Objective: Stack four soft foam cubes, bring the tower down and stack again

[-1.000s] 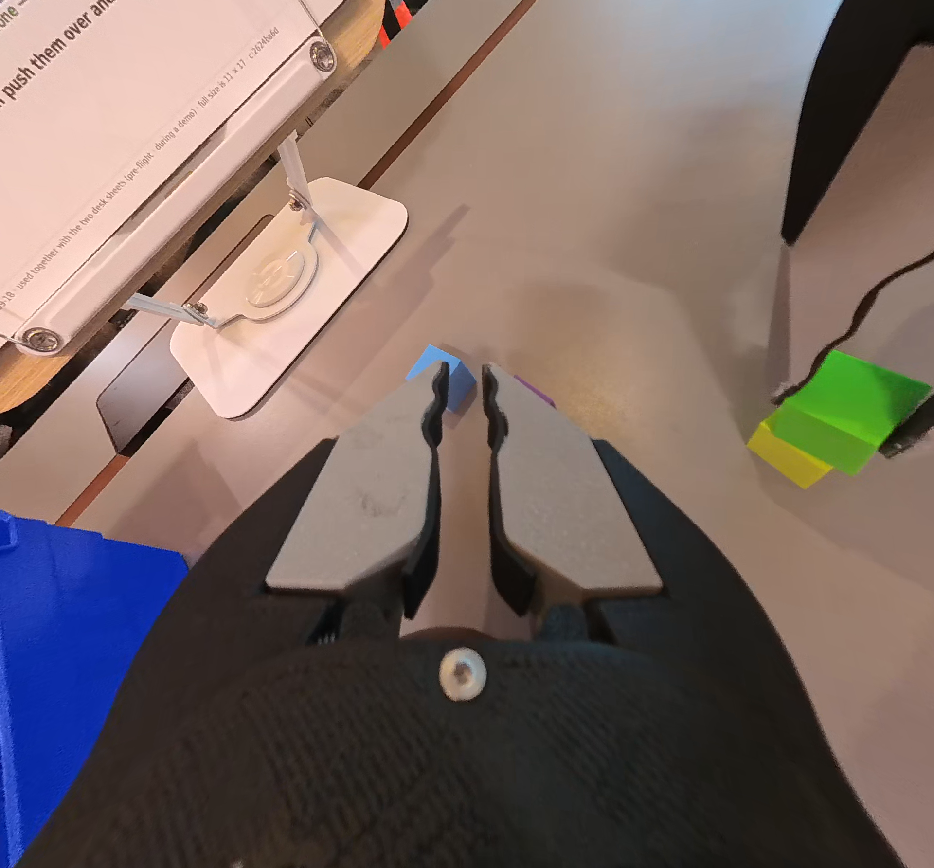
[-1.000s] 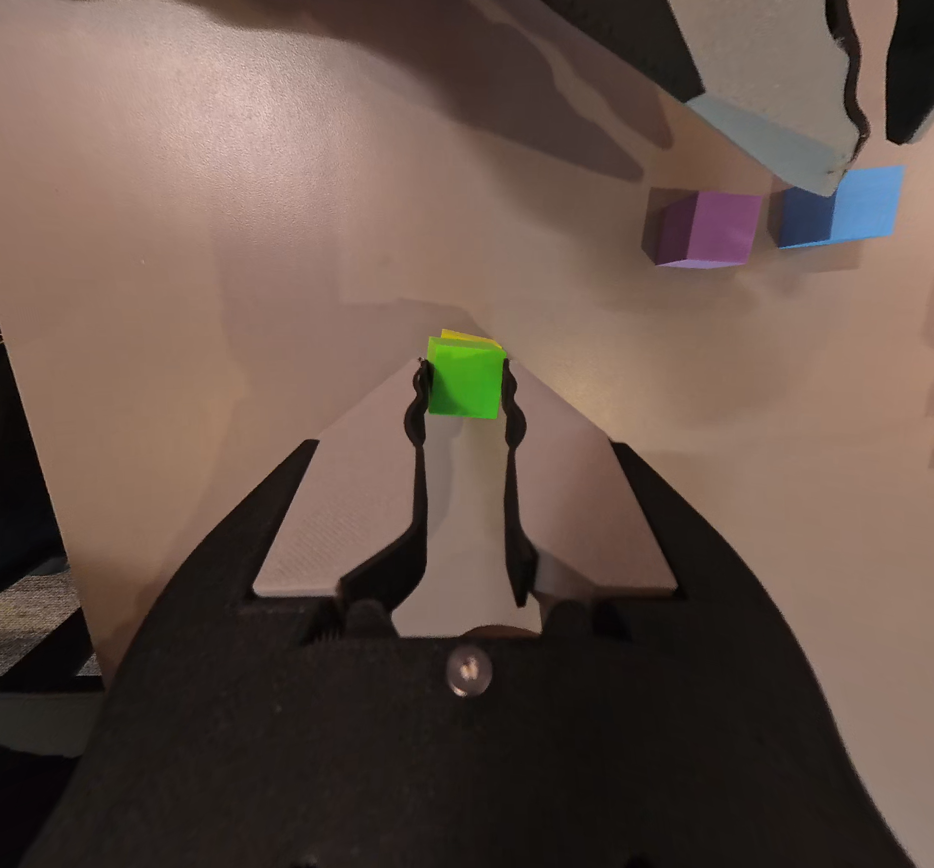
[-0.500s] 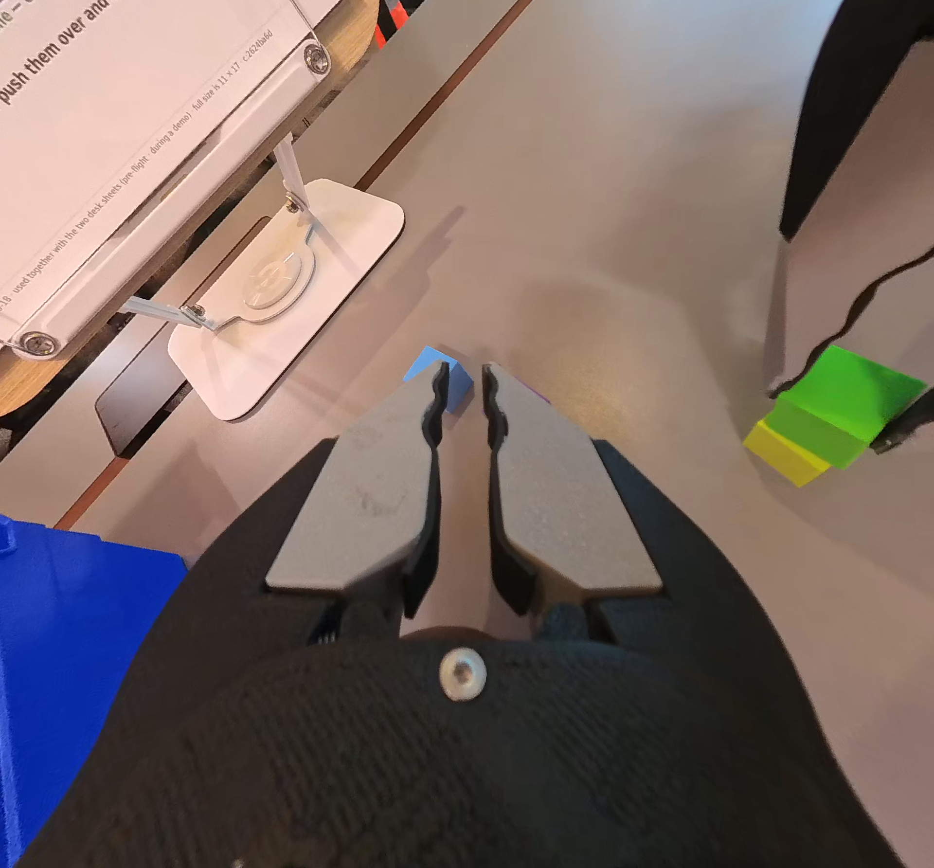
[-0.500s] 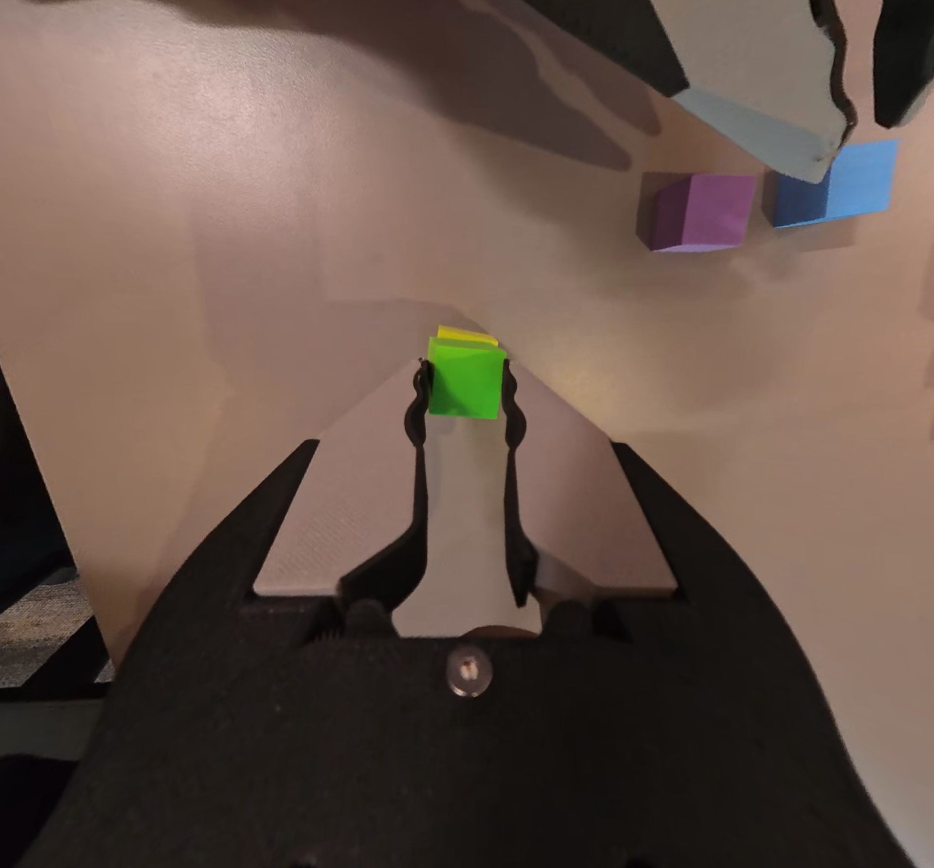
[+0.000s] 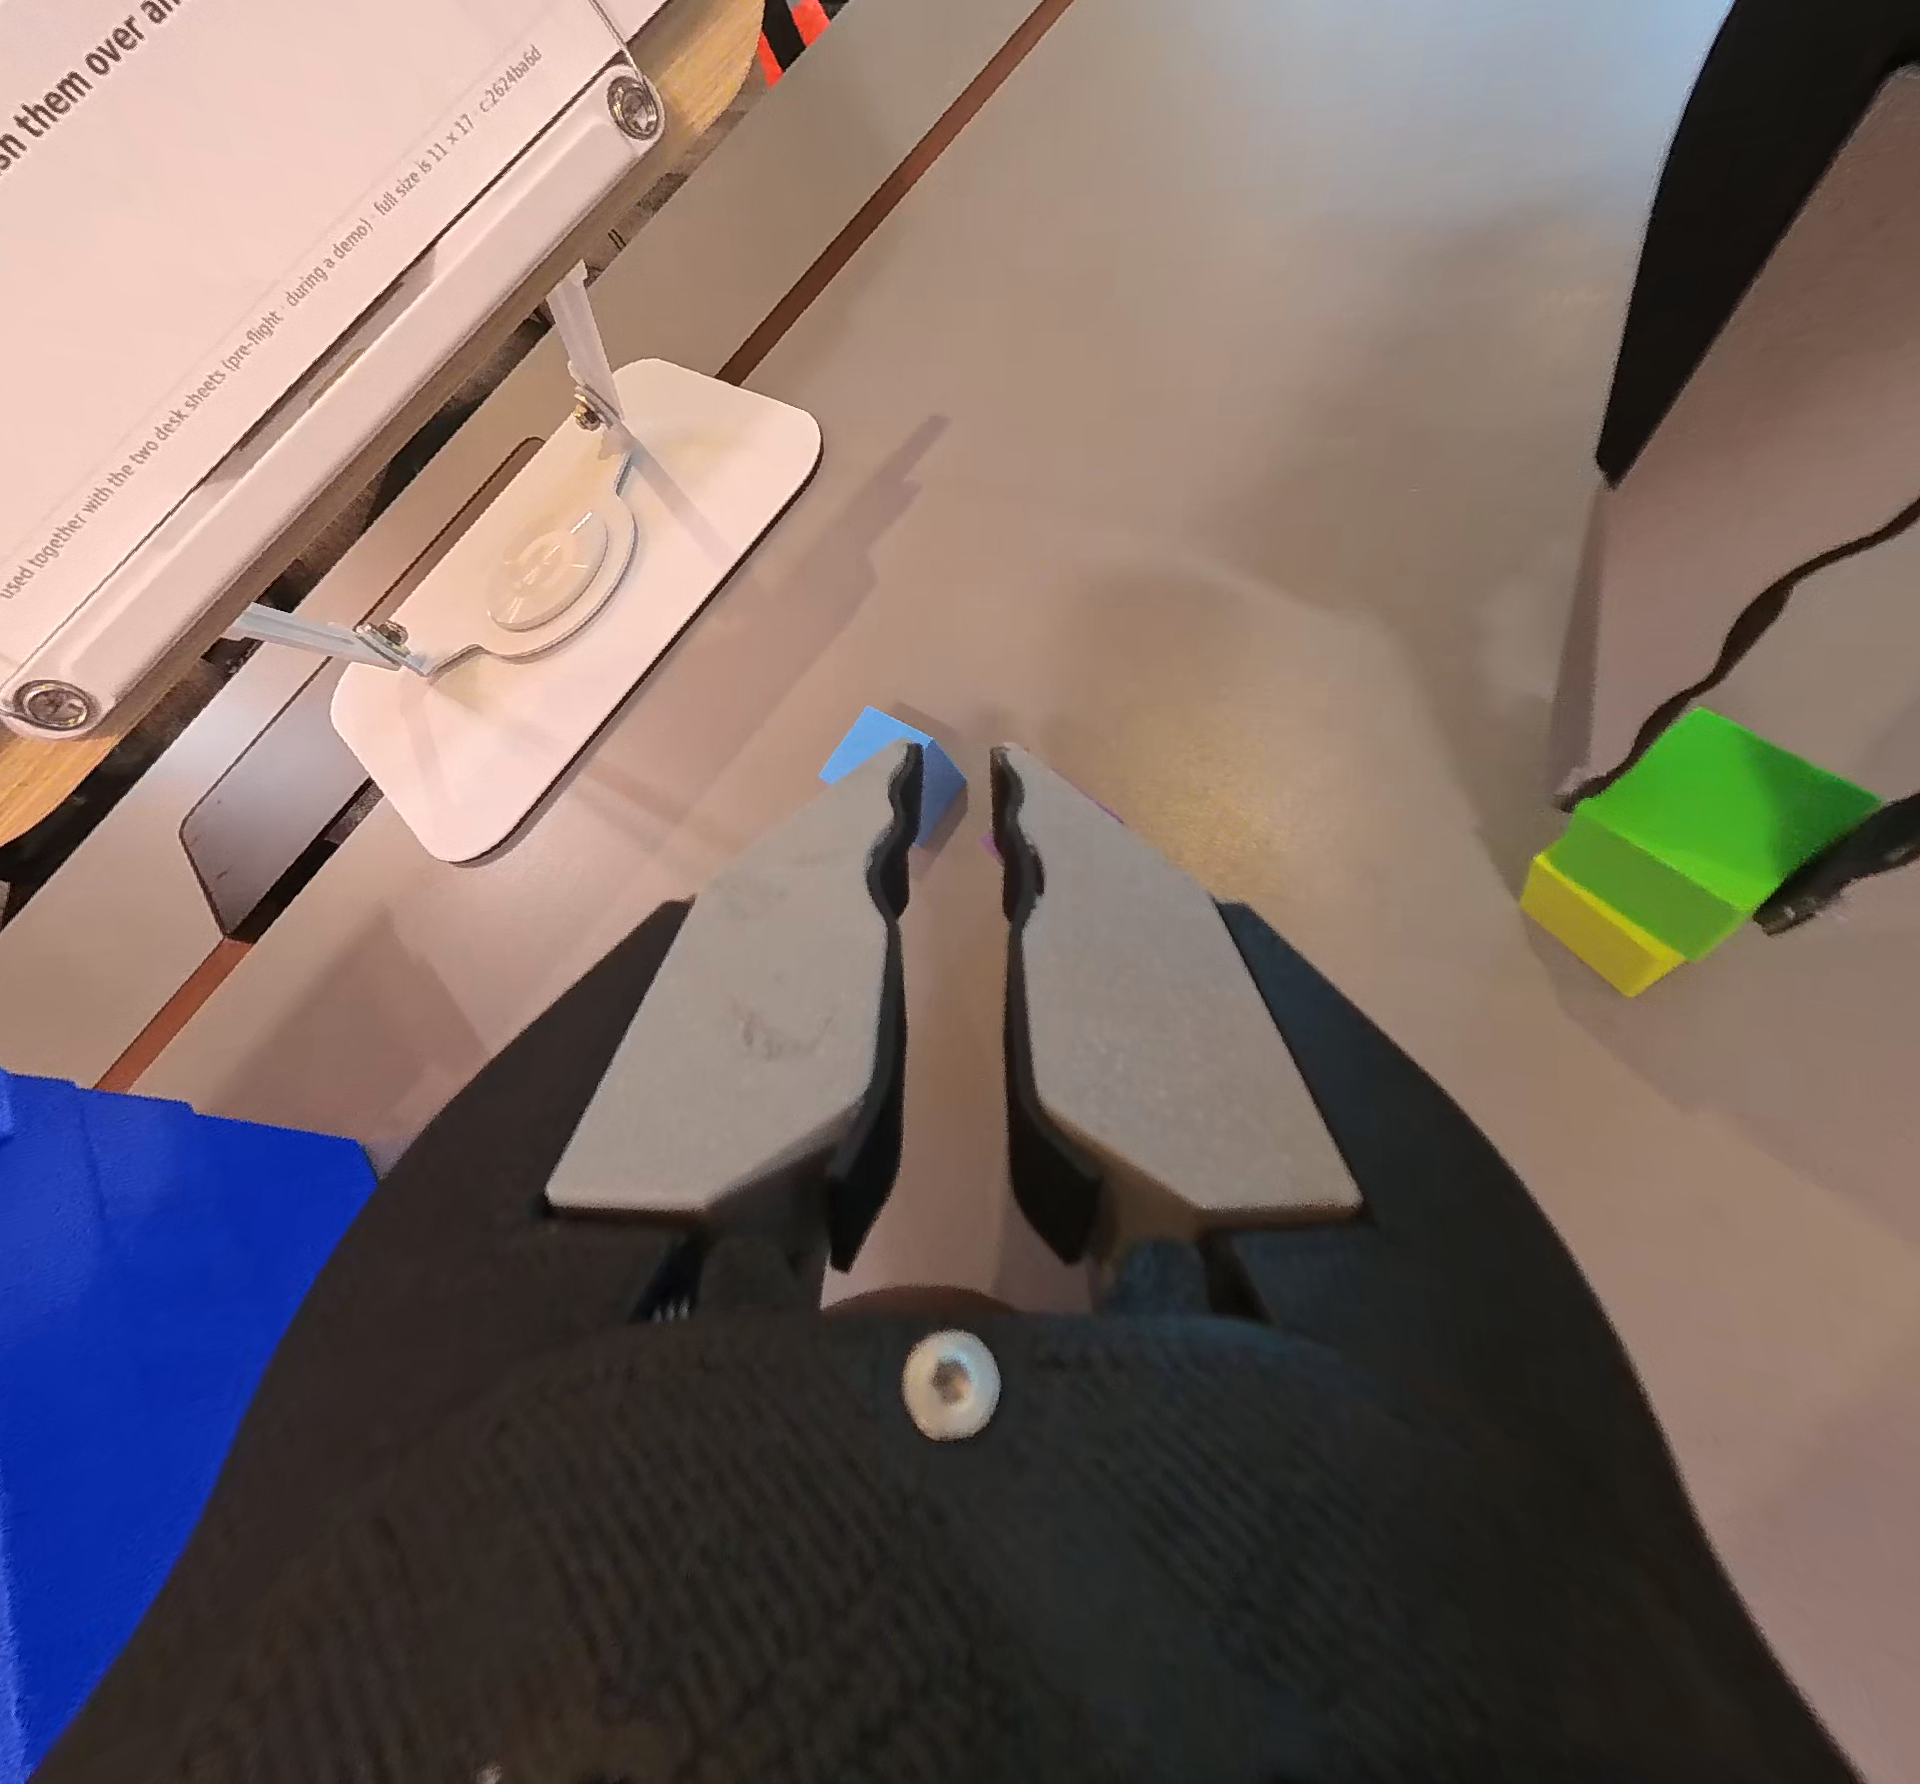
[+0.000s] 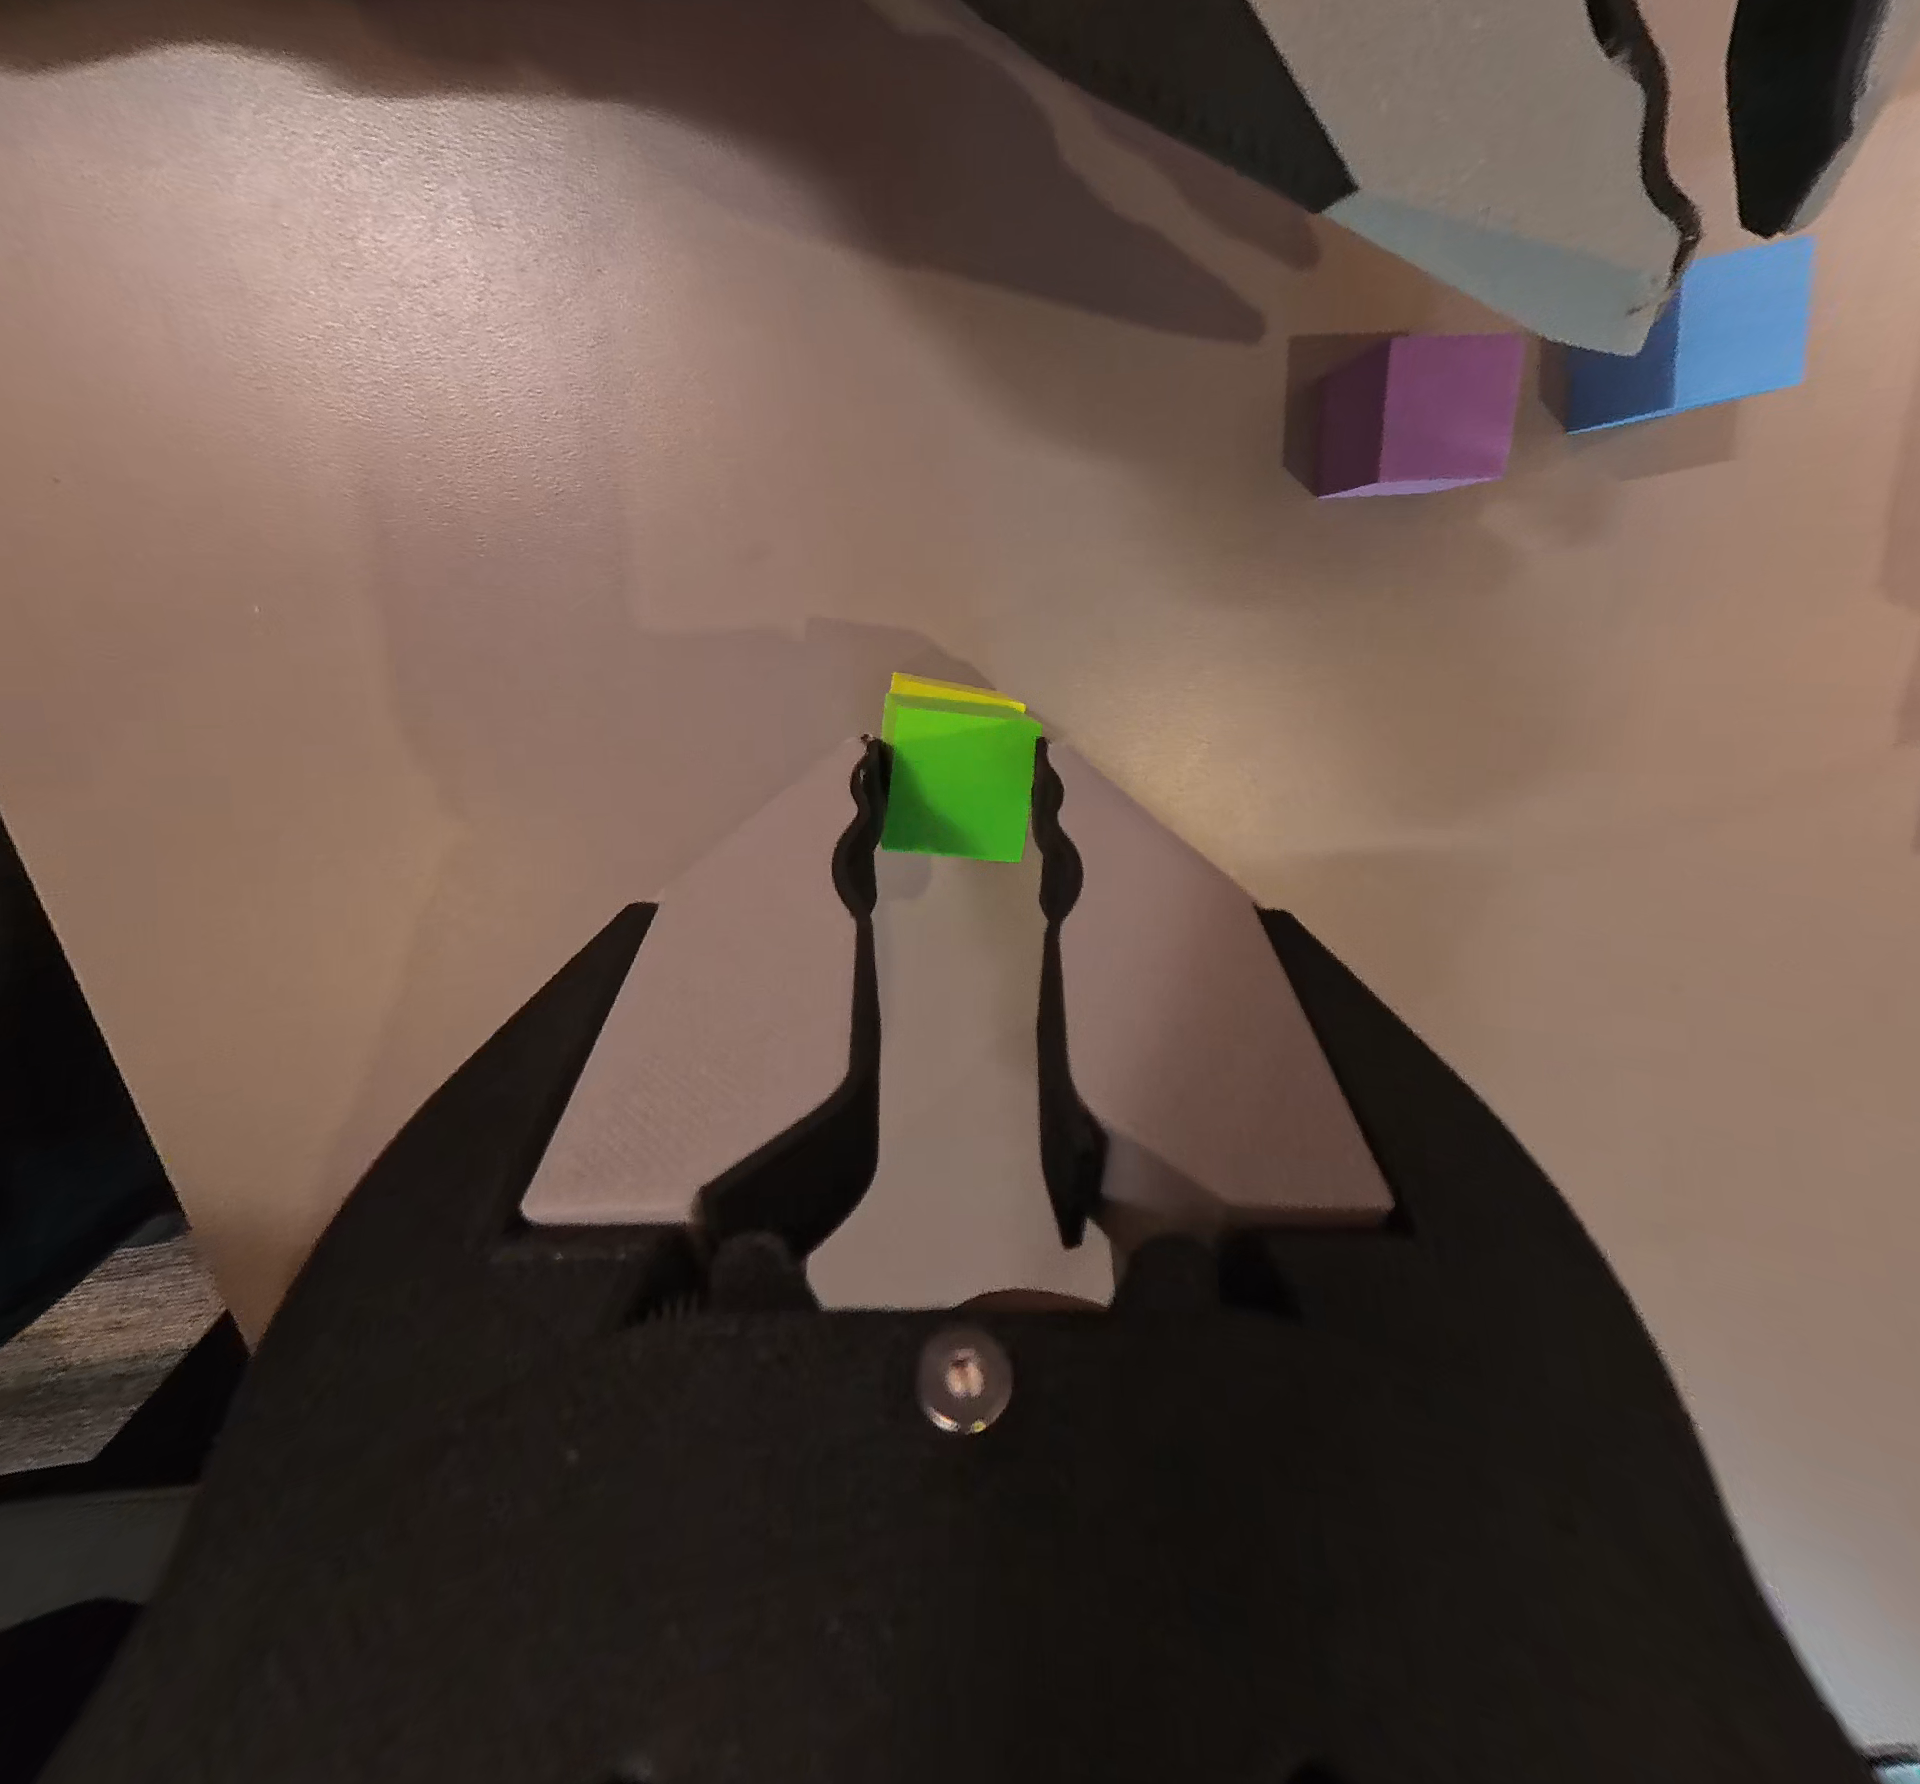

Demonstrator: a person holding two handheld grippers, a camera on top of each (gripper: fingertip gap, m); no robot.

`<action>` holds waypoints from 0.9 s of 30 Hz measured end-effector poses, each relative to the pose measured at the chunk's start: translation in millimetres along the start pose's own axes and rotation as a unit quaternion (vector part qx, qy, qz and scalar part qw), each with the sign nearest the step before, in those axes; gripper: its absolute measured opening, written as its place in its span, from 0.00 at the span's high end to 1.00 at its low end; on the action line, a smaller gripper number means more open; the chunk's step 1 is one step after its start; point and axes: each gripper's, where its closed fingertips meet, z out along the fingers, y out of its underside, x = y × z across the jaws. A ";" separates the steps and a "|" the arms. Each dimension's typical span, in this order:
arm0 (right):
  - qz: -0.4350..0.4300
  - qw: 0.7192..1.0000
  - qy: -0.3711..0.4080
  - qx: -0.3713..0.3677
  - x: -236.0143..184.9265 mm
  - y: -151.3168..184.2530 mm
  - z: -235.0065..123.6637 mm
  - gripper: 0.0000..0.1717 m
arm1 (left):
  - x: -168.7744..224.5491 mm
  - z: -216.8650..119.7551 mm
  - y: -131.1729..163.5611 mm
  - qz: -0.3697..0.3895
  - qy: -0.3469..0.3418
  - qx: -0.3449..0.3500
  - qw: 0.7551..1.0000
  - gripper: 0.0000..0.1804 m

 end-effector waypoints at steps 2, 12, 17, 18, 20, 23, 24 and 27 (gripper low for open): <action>0.005 1.000 -0.001 0.001 0.1 -0.2 -0.1 0.85 | 1.1 0.3 0.4 0.000 0.003 -0.001 1.000 0.94; 0.014 1.000 -0.012 0.000 -2.8 0.5 2.6 0.85 | 4.9 1.4 2.4 0.003 0.012 -0.008 1.000 0.94; 0.016 1.000 -0.008 0.001 -0.6 0.2 3.2 0.85 | 4.0 0.8 1.9 0.002 0.010 -0.007 1.000 0.94; 0.015 1.000 -0.006 0.001 -0.1 0.2 3.0 0.85 | 4.0 0.6 1.6 0.002 0.010 -0.006 1.000 0.94; 0.017 1.000 -0.003 0.007 1.2 -1.3 1.8 0.79 | 3.9 0.3 1.3 0.002 0.010 -0.005 1.000 0.94; 0.021 0.999 -0.008 0.025 1.2 -6.5 -2.3 0.77 | 4.2 0.2 1.5 0.001 0.013 -0.005 1.000 0.94; 0.022 0.999 -0.007 0.028 1.8 -7.1 -3.7 0.76 | 4.3 0.3 1.7 0.000 0.013 -0.006 1.000 0.94; 0.024 0.999 0.002 0.036 5.6 -6.1 -9.5 0.73 | 5.4 0.6 2.4 0.001 0.017 -0.008 1.000 0.94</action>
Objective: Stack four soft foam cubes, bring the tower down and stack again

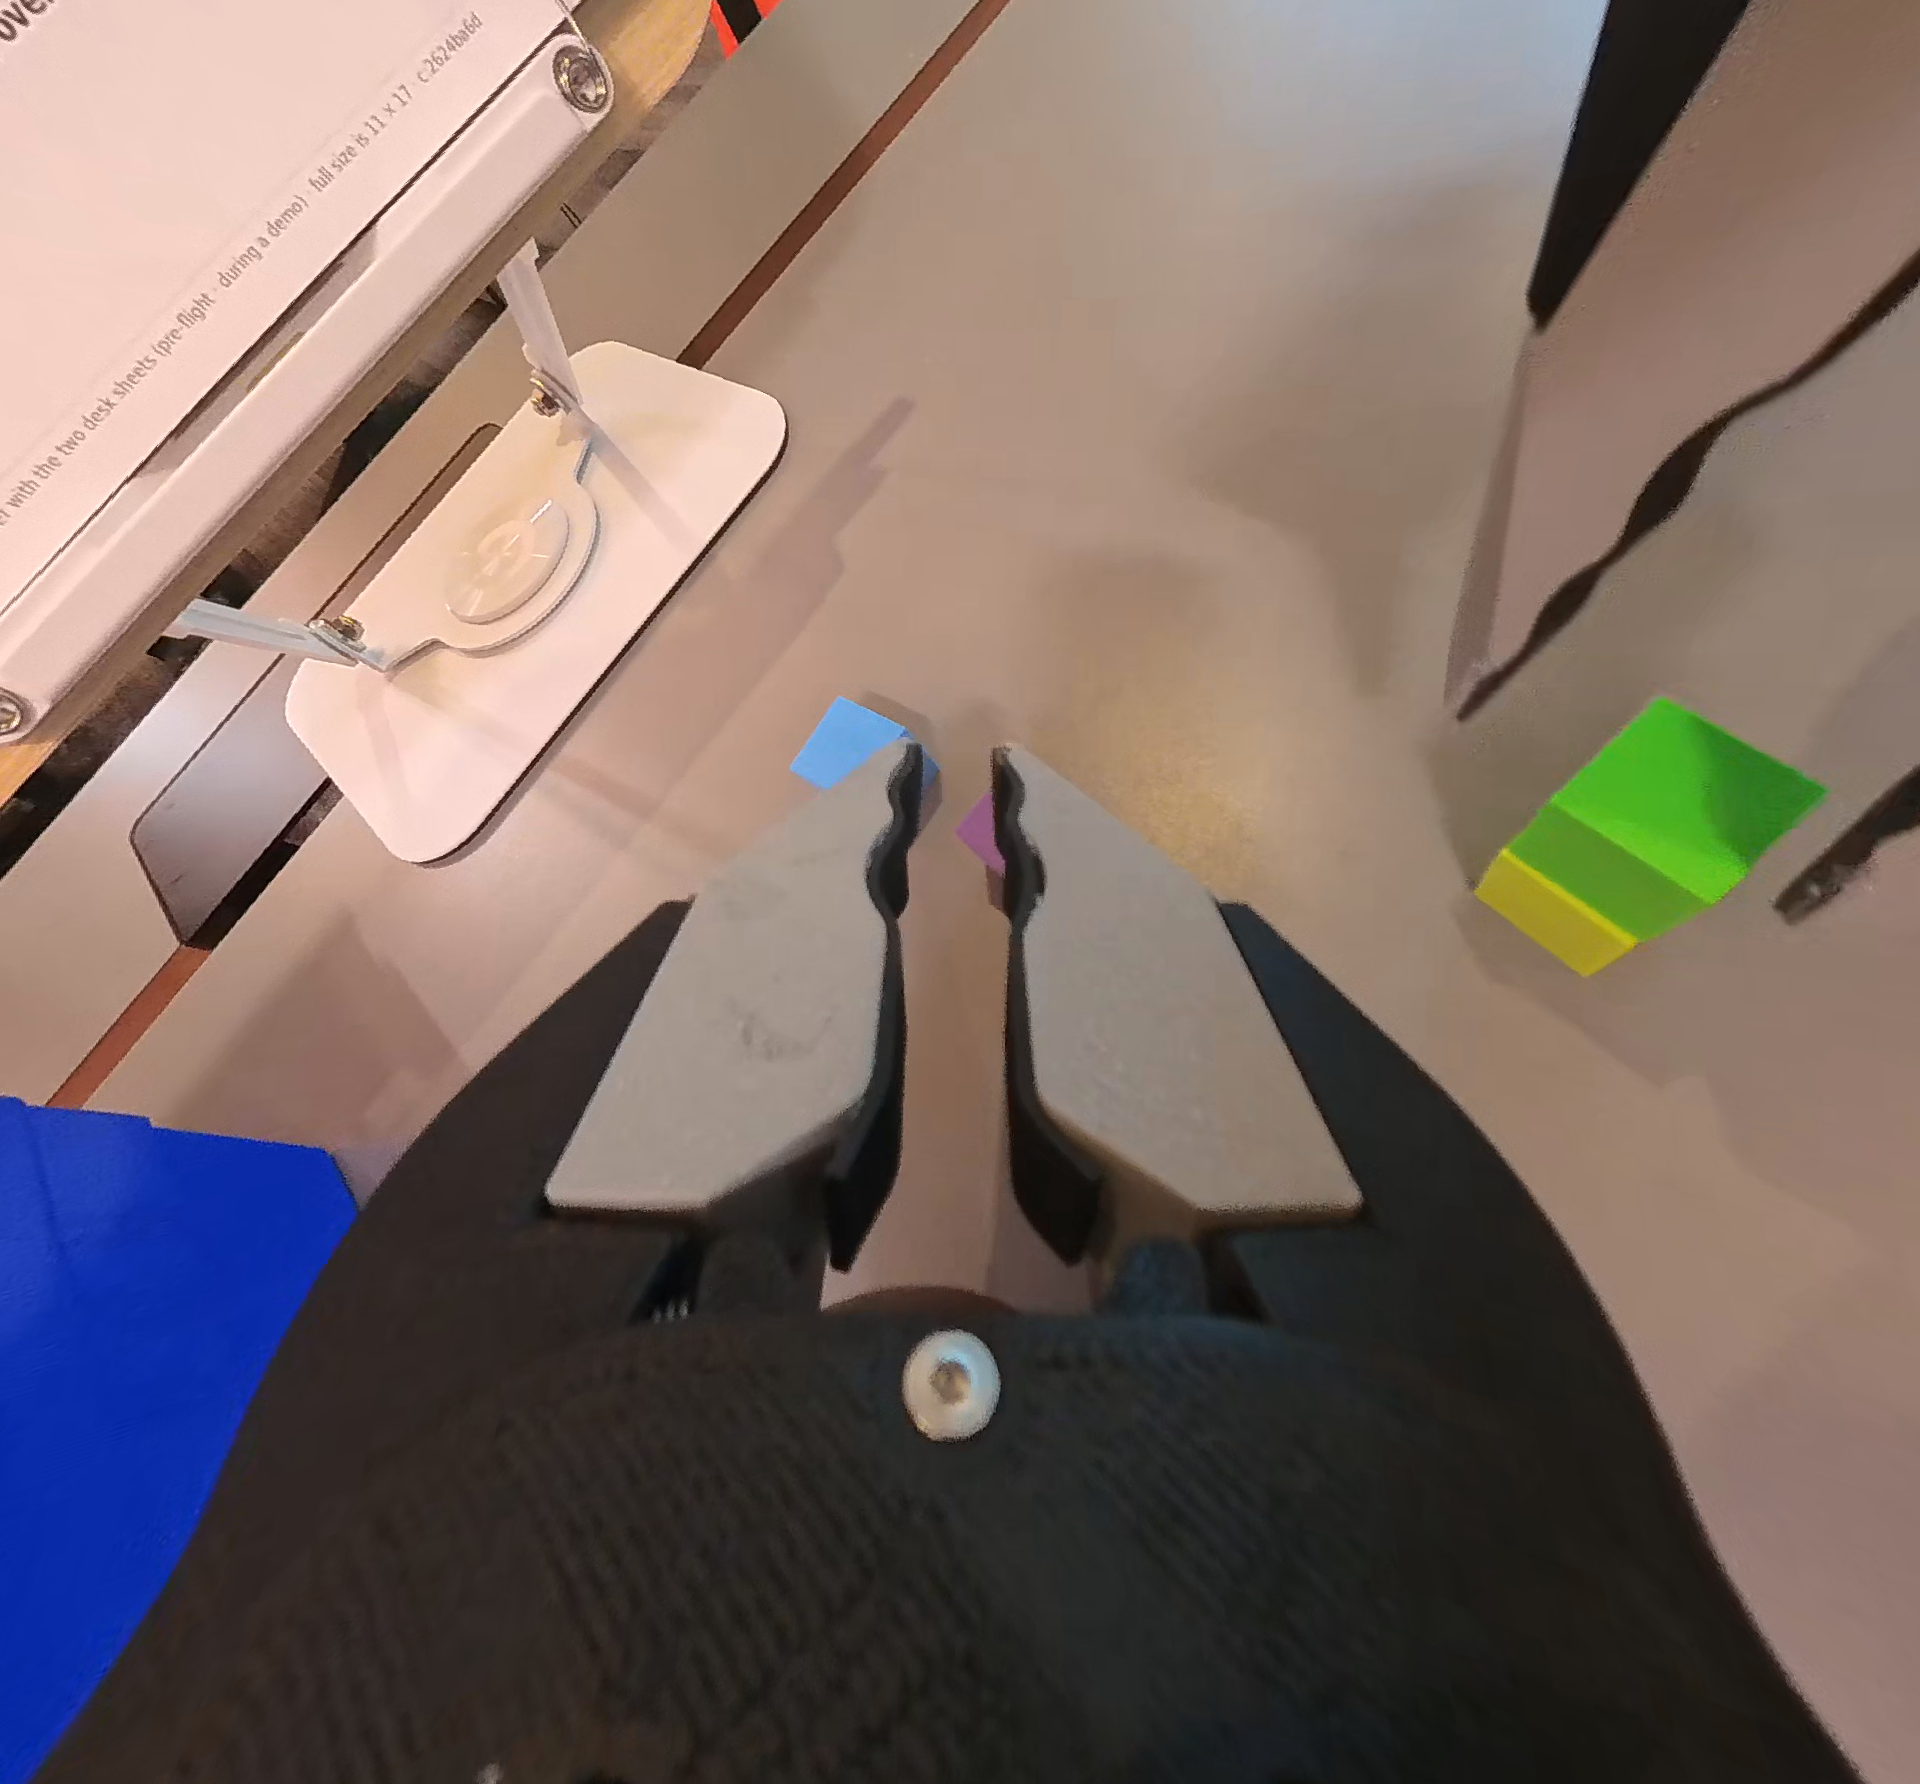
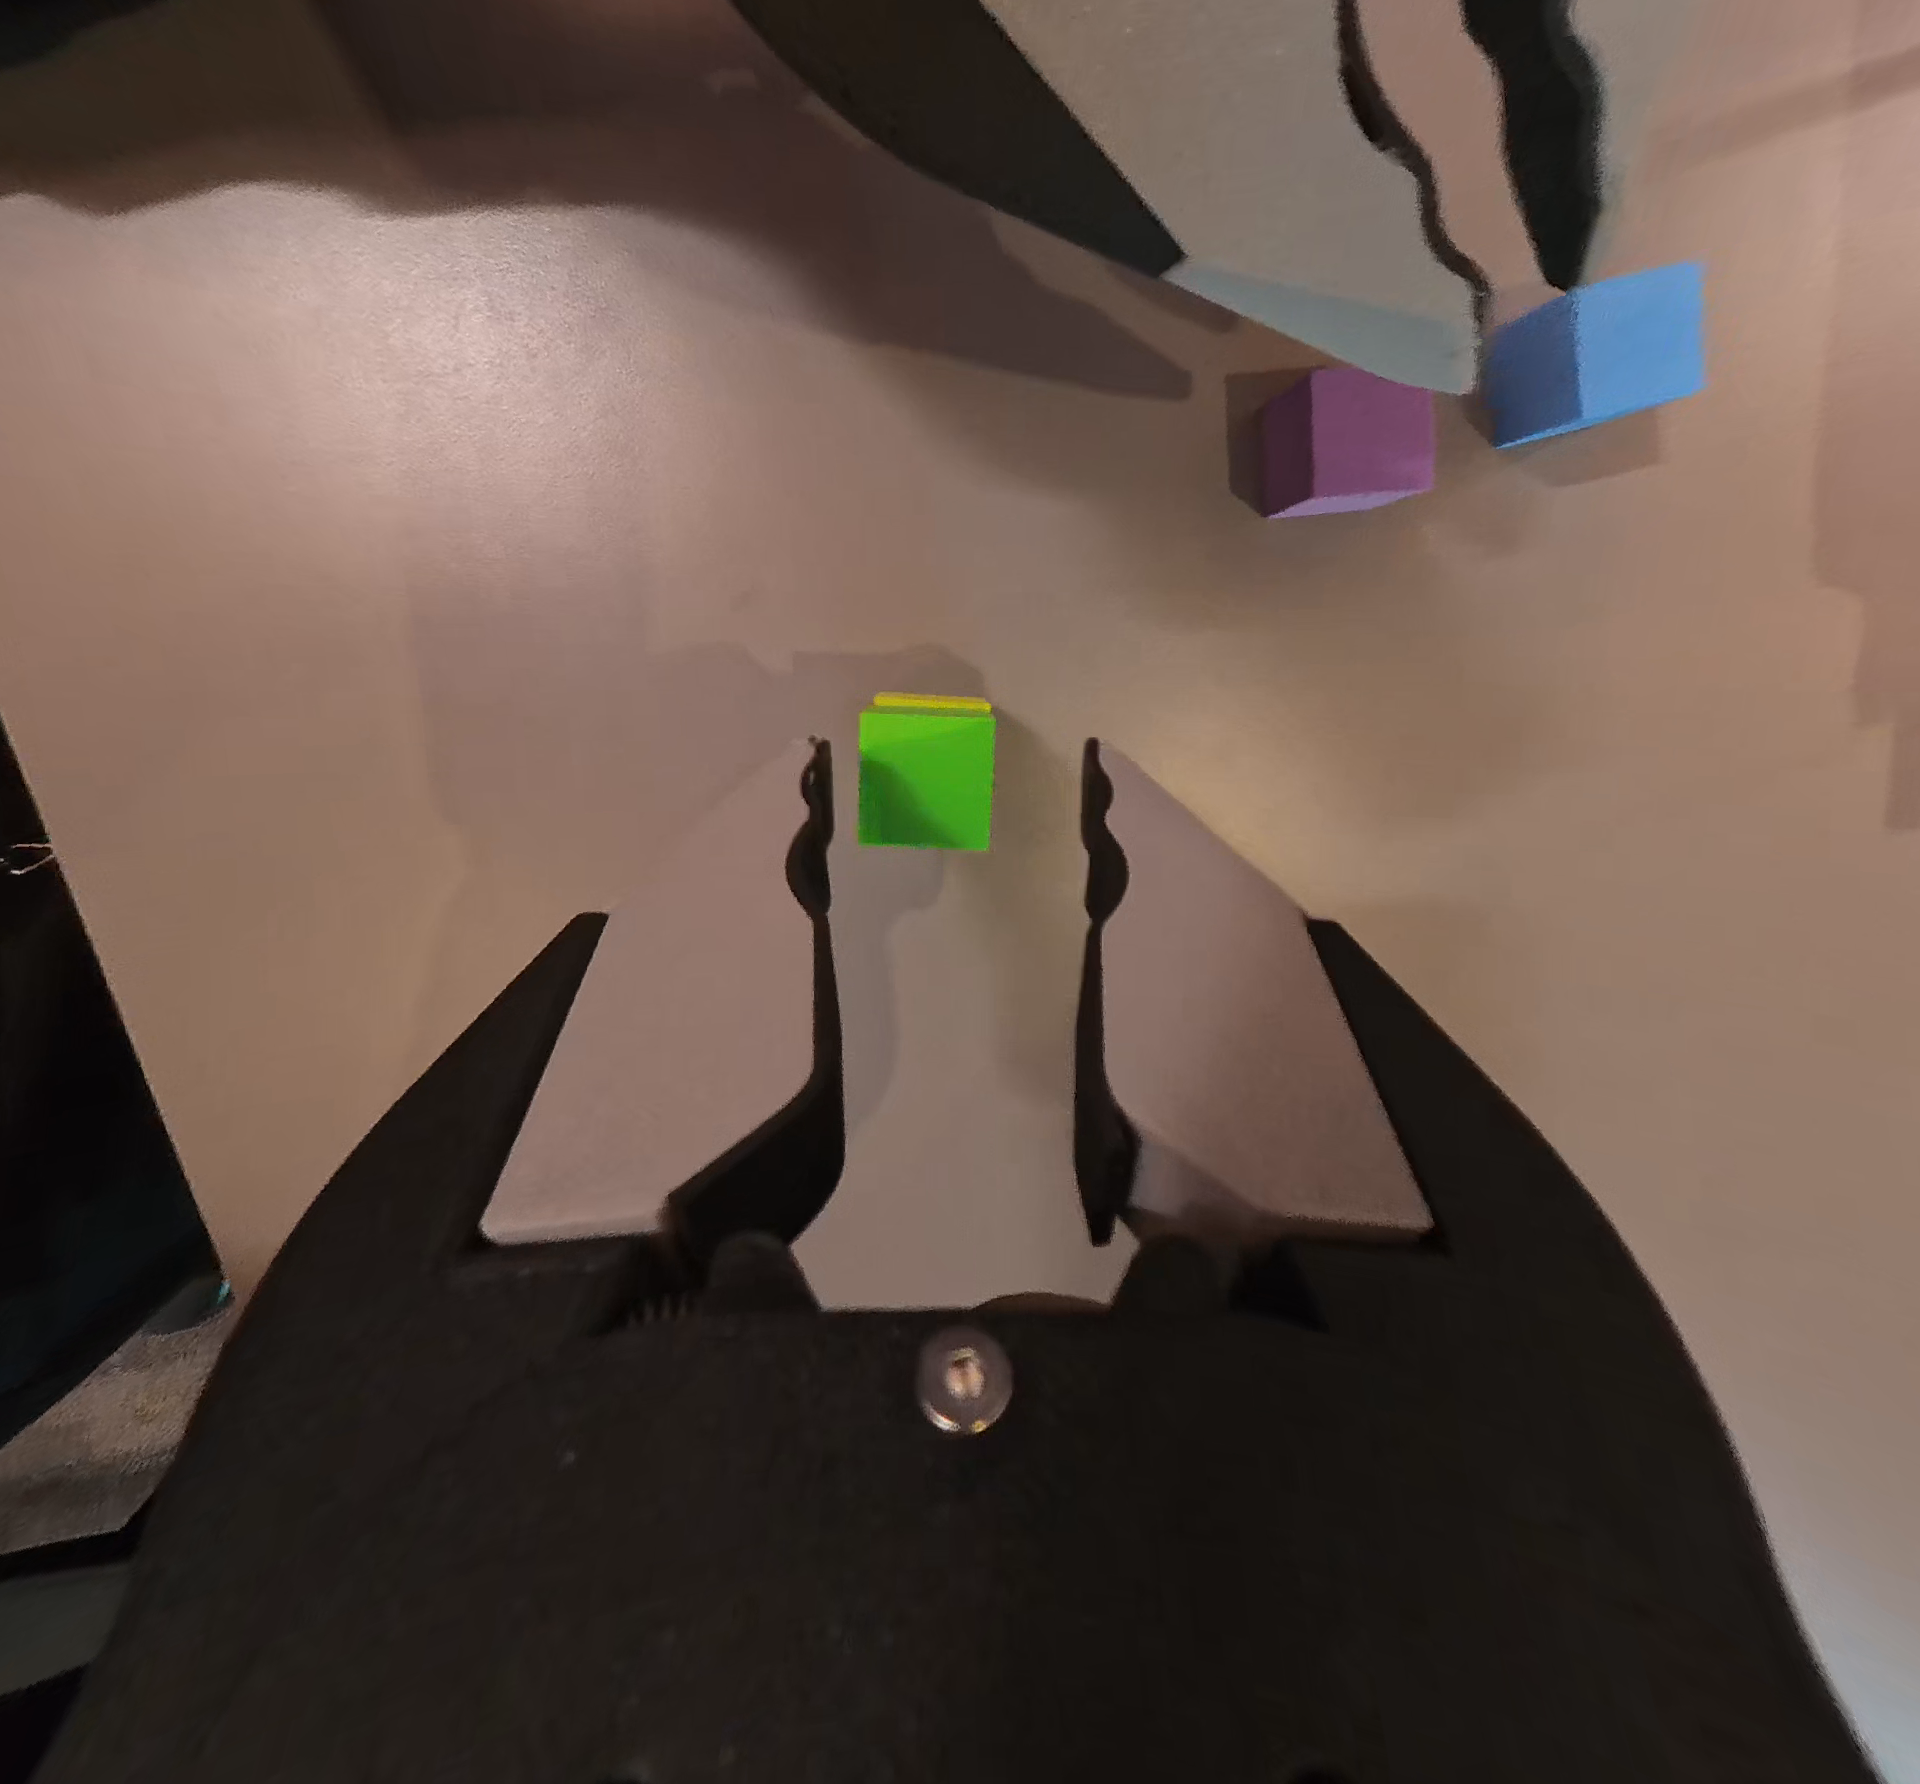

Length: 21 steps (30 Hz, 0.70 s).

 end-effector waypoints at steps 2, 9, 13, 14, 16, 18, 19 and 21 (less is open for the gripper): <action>0.006 1.000 0.009 0.015 5.1 -0.4 -6.9 0.73 | 0.7 0.1 0.3 0.002 0.001 -0.002 1.000 0.94; 0.063 0.989 0.022 0.131 19.6 4.8 -32.2 0.89 | 0.2 -2.3 -2.4 -0.003 -0.002 0.002 1.000 0.94; 0.106 0.980 0.017 0.168 17.3 23.3 -31.8 1.00 | 0.5 -1.1 -0.3 -0.007 -0.003 -0.002 1.000 0.94; 0.110 0.979 0.026 0.170 18.2 28.8 -30.3 1.00 | 0.2 -0.1 1.1 -0.008 -0.004 -0.005 1.000 0.94; 0.119 0.978 0.028 0.170 16.7 37.8 -25.3 1.00 | -0.8 1.9 4.5 -0.013 -0.006 -0.012 1.000 0.94; 0.123 0.978 0.021 0.165 13.7 45.9 -17.8 1.00 | -2.3 4.2 8.4 -0.019 -0.008 -0.018 1.000 0.94; 0.123 0.979 0.017 0.162 12.8 49.4 -13.4 1.00 | -4.1 5.1 11.1 -0.024 -0.011 -0.024 0.999 0.94; 0.121 0.981 0.001 0.153 7.6 53.4 -4.3 1.00 | -9.4 5.9 16.4 -0.039 -0.021 -0.034 0.998 0.94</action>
